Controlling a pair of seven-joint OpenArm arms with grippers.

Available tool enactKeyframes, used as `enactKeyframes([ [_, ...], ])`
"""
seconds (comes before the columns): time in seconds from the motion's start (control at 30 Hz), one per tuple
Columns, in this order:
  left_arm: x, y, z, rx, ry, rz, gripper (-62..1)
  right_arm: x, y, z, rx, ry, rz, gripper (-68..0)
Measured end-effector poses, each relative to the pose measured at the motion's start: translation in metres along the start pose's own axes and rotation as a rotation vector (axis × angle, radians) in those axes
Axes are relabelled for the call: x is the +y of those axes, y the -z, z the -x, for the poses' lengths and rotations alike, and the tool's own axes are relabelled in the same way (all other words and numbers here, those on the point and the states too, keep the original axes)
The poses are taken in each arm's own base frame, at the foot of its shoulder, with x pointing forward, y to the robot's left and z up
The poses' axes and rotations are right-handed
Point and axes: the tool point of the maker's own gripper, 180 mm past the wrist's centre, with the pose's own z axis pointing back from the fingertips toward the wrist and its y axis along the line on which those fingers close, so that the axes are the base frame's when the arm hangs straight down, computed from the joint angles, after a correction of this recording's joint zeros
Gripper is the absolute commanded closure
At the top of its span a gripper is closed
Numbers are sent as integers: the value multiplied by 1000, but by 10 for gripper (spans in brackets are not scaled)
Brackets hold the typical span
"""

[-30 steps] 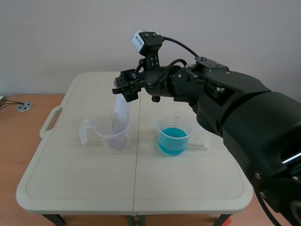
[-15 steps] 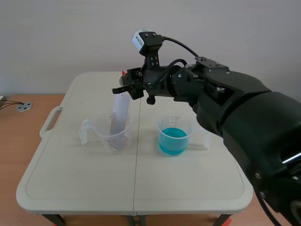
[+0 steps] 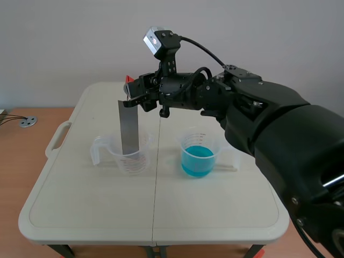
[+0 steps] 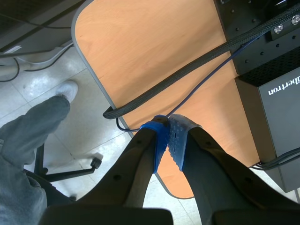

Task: Hold the metal plate by the orange handle, dip it into the blue solution, take it out and point at it, then put the plate back in the beaker on the left.
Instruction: 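Lift the metal plate out of the left beaker, then move the plate over the blue solution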

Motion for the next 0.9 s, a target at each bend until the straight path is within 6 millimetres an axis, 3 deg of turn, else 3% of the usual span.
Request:
enactKeyframes([
  [0.17,0,0,0,0,0,0,-18,16,-1,0,0,-8,-88,-13],
  [0.5,0,0,0,0,0,0,-18,16,-2,-1,-1,-14,-92,-13],
  [0.9,0,0,1,3,0,0,-18,32,-20,-25,-69,-109,-112,-13],
])
